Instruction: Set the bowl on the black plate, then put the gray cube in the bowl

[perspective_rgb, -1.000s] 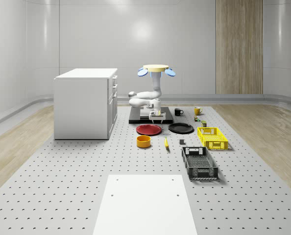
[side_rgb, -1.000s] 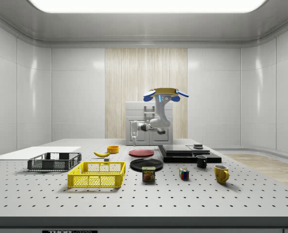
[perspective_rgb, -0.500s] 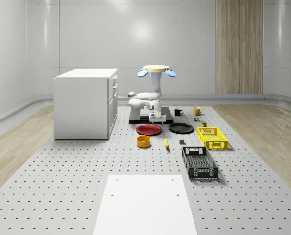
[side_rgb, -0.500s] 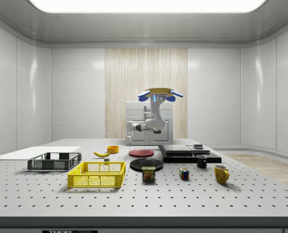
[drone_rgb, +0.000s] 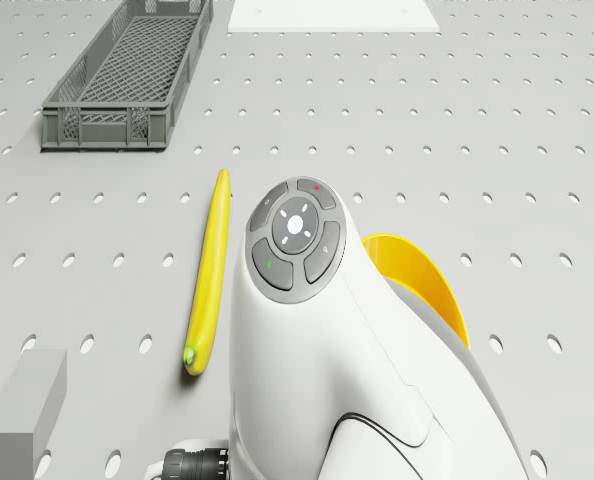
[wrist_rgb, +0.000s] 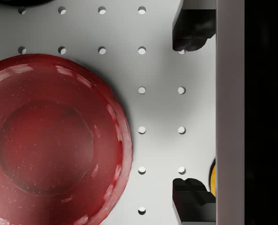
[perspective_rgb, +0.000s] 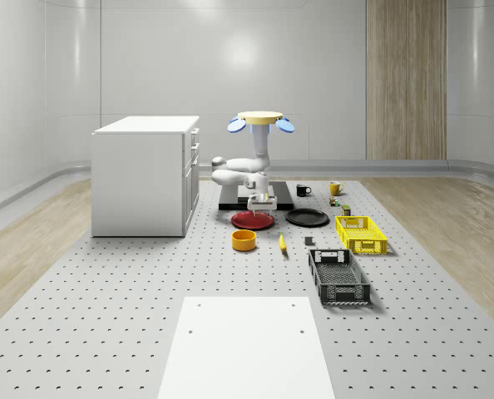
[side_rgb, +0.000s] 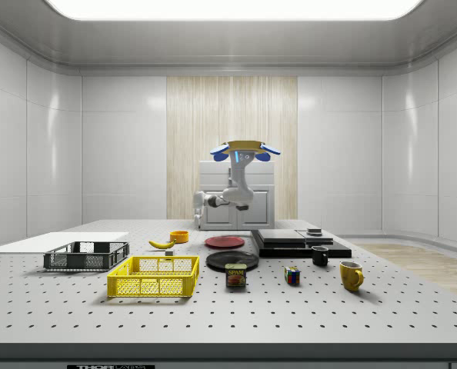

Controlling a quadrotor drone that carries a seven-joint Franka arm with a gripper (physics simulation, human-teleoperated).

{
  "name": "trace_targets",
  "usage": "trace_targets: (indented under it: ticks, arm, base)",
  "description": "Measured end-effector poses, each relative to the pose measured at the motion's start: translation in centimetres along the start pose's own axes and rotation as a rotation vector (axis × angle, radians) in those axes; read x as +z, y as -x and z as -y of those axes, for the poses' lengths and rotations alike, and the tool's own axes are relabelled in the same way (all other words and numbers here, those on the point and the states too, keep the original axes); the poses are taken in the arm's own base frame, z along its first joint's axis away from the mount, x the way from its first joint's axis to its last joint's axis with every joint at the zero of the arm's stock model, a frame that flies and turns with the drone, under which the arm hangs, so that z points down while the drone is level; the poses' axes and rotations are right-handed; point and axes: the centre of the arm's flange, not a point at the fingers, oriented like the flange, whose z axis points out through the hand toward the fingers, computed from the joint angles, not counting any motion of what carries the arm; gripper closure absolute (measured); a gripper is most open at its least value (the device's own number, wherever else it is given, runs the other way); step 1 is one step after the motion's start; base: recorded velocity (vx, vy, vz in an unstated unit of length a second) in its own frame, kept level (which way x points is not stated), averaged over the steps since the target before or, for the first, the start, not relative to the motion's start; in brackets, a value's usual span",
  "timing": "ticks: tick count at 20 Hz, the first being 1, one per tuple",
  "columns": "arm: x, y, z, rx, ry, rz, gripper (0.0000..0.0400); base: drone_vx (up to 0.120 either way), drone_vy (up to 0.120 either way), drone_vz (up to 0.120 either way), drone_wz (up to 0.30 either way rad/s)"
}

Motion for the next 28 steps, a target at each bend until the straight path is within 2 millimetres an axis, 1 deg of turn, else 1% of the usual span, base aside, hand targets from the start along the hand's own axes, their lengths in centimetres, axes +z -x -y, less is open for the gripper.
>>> trace_targets:
  ticks: [20,23,28]
  arm:
    - [0.0,0.0,0.0,0.0,0.0,0.0,0.0]
    - [0.0,0.0,0.0,0.0,0.0,0.0,0.0]
    - [0.0,0.0,0.0,0.0,0.0,0.0,0.0]
  base:
    - [0.12,0.0,0.0,0.0]
    - [0.12,-0.093,0.0,0.0]
    - [0.104,0.0,0.0,0.0]
